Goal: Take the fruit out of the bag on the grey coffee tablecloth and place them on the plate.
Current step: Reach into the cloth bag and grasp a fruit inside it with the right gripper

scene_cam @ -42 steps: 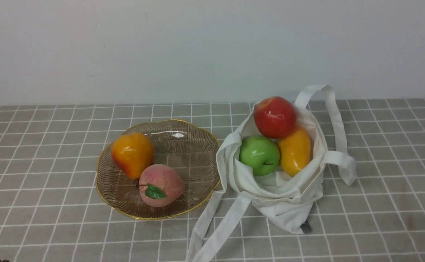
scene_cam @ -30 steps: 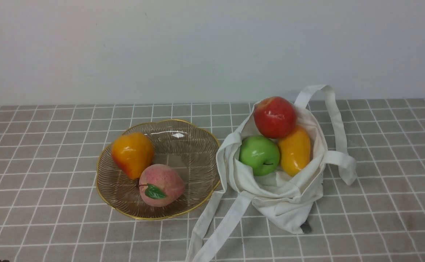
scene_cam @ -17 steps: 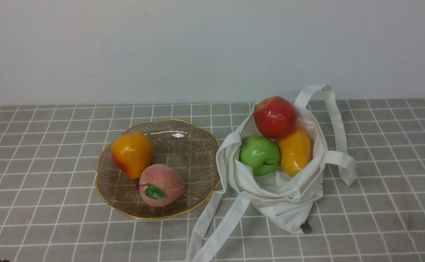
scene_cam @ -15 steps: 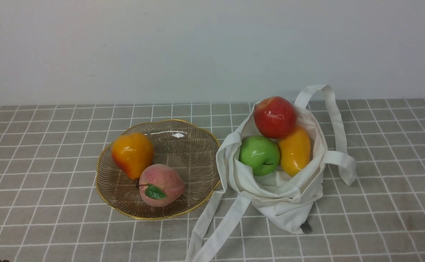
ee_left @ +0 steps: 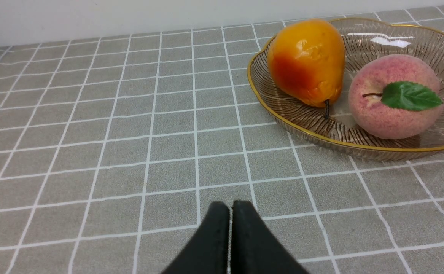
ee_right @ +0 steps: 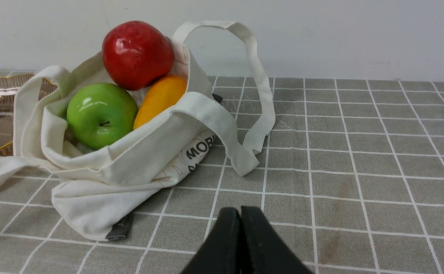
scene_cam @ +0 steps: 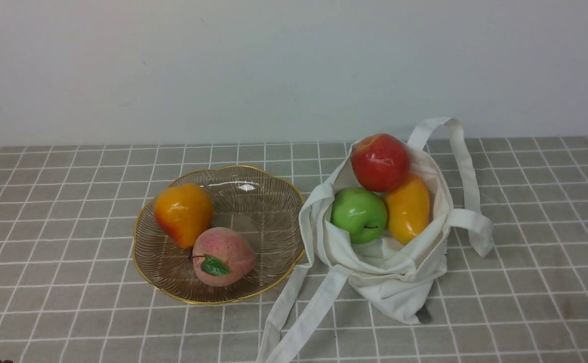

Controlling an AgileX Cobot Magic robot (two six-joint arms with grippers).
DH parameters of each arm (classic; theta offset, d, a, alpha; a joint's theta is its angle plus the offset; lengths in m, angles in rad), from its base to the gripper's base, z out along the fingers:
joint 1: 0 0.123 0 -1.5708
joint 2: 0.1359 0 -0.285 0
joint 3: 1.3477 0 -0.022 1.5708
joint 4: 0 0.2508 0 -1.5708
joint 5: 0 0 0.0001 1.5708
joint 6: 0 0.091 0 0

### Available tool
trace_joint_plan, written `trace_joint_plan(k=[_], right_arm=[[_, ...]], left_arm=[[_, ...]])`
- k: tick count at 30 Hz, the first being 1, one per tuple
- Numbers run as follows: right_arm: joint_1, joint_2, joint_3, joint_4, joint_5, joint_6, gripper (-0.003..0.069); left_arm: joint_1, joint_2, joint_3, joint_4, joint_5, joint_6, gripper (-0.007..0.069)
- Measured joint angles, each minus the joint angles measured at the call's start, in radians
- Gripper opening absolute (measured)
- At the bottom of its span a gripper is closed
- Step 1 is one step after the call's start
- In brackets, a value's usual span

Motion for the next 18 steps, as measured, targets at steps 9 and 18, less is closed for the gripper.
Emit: trace_joint_plan(k=[9, 18], right_arm=[[0.000, 0.000, 0.000, -0.007, 0.000, 0.000, -0.0015], [0.000, 0.000, 0.000, -0.008, 0.000, 0.000, -0.0015]], left_arm=[[0.000, 0.000, 0.000, 0.000, 0.000, 0.000, -0.0008], [0.000, 0.000, 0.000, 0.000, 0.000, 0.000, -0.0008]])
